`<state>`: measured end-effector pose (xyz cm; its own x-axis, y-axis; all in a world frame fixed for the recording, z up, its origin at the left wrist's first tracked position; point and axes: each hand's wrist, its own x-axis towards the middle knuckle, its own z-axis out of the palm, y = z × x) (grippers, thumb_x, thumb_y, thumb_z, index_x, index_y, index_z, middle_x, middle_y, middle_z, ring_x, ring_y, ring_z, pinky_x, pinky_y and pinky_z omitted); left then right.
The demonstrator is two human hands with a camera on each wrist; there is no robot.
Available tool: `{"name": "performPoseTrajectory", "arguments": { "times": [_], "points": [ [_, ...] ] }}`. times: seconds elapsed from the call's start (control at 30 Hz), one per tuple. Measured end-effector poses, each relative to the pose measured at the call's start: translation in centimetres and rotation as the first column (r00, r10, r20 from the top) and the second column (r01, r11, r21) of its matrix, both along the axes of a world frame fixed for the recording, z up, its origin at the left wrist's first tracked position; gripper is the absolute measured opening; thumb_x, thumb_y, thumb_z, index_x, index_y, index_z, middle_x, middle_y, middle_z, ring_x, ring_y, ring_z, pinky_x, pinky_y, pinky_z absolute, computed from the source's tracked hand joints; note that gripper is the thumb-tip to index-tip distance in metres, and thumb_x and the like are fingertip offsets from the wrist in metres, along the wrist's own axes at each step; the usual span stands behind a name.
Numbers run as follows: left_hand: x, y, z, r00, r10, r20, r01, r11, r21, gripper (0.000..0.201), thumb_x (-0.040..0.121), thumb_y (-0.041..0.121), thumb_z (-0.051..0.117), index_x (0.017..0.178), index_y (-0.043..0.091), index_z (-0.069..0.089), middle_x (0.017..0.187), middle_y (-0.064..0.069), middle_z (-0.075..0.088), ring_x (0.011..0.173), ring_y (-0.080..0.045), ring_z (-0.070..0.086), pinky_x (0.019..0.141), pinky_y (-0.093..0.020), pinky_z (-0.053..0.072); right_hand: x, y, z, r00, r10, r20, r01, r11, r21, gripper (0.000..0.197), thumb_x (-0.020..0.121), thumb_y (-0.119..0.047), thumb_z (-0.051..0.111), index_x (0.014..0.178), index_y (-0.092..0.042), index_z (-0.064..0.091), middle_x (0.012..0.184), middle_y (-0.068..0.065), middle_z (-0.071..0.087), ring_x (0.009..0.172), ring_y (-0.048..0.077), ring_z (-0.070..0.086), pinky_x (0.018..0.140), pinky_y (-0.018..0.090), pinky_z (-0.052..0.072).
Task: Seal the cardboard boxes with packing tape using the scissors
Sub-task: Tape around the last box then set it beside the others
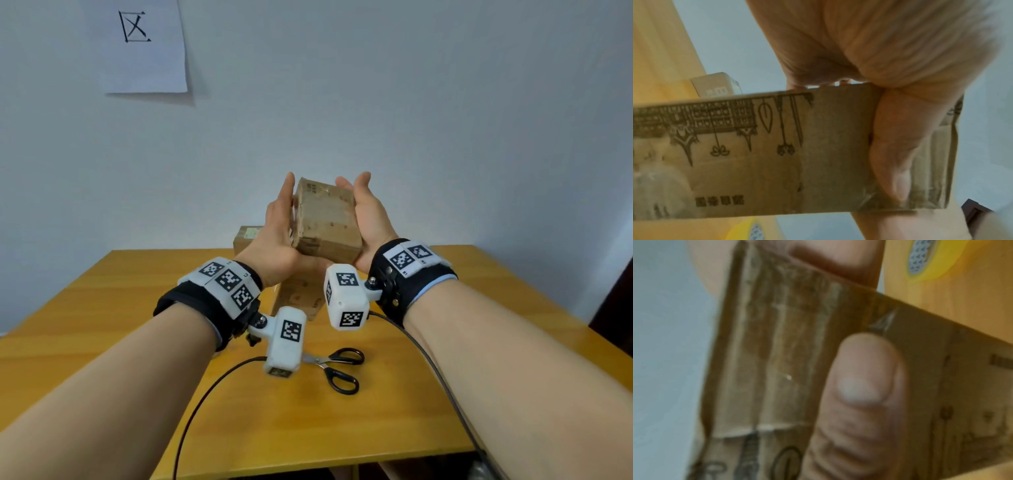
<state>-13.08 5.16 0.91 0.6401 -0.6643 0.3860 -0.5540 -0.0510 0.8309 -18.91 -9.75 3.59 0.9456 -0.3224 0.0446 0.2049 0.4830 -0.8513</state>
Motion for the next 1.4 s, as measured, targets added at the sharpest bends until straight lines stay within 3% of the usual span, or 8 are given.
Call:
{"name": "performPoseTrajectory", "arguments": {
  "times": [0.27,0.47,0.7,0.87,1.0,1.1,1.2,1.4],
  "points": [
    [1.0,0.0,1.4,0.974,0.094,0.208,-0.136,0.971,0.198,0.148,0.054,0.032,0.093,0.155,0.031,-0.015,0.152,0.011,0.008,0.131,-0.010,0.028,0.103,-0.027,0.034,0.1,-0.6,-4.0,0.961,0.133,-0.244,-0.133,0.991,0.019,0.087,0.087,-0.084,0.032,0.130,-0.016,0.067,0.127,0.016,0.069,0.119,0.035,0.064,0.104,0.055,0.049],
    [1.0,-1.4,-0.8,0.872,0.102,0.478,-0.333,0.841,0.426,0.150,0.052,0.040,0.090,0.152,0.030,-0.022,0.153,0.012,0.004,0.136,-0.030,0.035,0.112,-0.053,0.034,-0.2,-0.8,-4.3,0.962,0.069,-0.266,-0.153,0.938,-0.312,0.068,0.078,-0.074,0.065,0.129,-0.029,0.064,0.122,0.008,0.073,0.107,0.032,0.071,0.086,0.061,0.056],
    [3.7,0.2,-4.9,0.896,0.197,0.397,-0.426,0.629,0.650,0.135,0.068,0.047,0.083,0.154,0.025,-0.019,0.163,0.002,-0.018,0.150,-0.026,-0.014,0.119,-0.058,0.000,0.1,-2.8,-6.9,0.932,-0.104,-0.346,0.005,0.961,-0.275,0.055,0.077,-0.060,0.072,0.121,-0.026,0.070,0.113,0.013,0.075,0.104,0.034,0.072,0.087,0.056,0.057],
    [5.4,1.7,-7.2,0.946,0.283,0.160,-0.304,0.598,0.742,0.072,0.089,0.035,0.069,0.147,0.020,0.030,0.148,-0.008,0.042,0.120,-0.024,0.051,0.099,-0.039,0.046,0.3,-4.2,-9.4,0.892,-0.108,-0.439,0.015,0.978,-0.209,0.046,0.087,-0.059,0.064,0.117,-0.024,0.068,0.098,0.015,0.078,0.100,0.035,0.070,0.082,0.052,0.059],
    [6.4,1.4,-8.4,0.954,0.301,0.020,-0.211,0.620,0.756,0.066,0.094,0.023,0.063,0.150,0.021,0.029,0.134,-0.007,0.053,0.101,-0.024,0.061,0.087,-0.037,0.056,2.4,-4.5,-11.3,0.681,-0.273,-0.680,-0.163,0.848,-0.504,0.092,0.081,-0.090,0.034,0.145,-0.026,0.049,0.146,0.018,0.053,0.126,0.029,0.054,0.104,0.047,0.044],
    [7.9,1.1,-8.8,0.952,0.296,0.079,-0.247,0.585,0.773,0.070,0.094,0.019,0.059,0.153,0.026,0.022,0.130,-0.009,0.055,0.098,-0.026,0.062,0.080,-0.033,0.054,4.4,-4.8,-11.4,0.596,-0.499,-0.629,-0.219,0.653,-0.725,0.074,0.104,-0.061,0.013,0.148,-0.007,0.041,0.135,0.021,0.056,0.087,0.028,0.063,0.070,0.038,0.053],
    [9.8,0.2,-9.1,0.955,0.282,0.091,-0.243,0.569,0.786,0.065,0.093,0.017,0.058,0.150,0.023,0.027,0.117,-0.008,0.059,0.088,-0.024,0.061,0.075,-0.034,0.054,6.6,-5.1,-11.7,0.612,-0.503,-0.611,-0.117,0.706,-0.699,0.055,0.105,-0.047,0.039,0.143,-0.007,0.042,0.103,0.011,0.059,0.064,0.028,0.067,0.041,0.029,0.052],
    [14.3,-1.4,-10.6,0.904,0.426,-0.024,-0.316,0.706,0.634,0.074,0.091,0.008,0.055,0.154,0.020,0.017,0.118,-0.011,0.062,0.103,-0.029,0.062,0.086,-0.041,0.056,11.0,-5.2,-13.3,0.776,-0.457,-0.435,0.014,0.702,-0.712,0.028,0.097,-0.017,0.057,0.124,-0.010,0.062,0.111,0.010,0.069,0.091,0.031,0.071,0.077,0.043,0.063]
  ]
}}
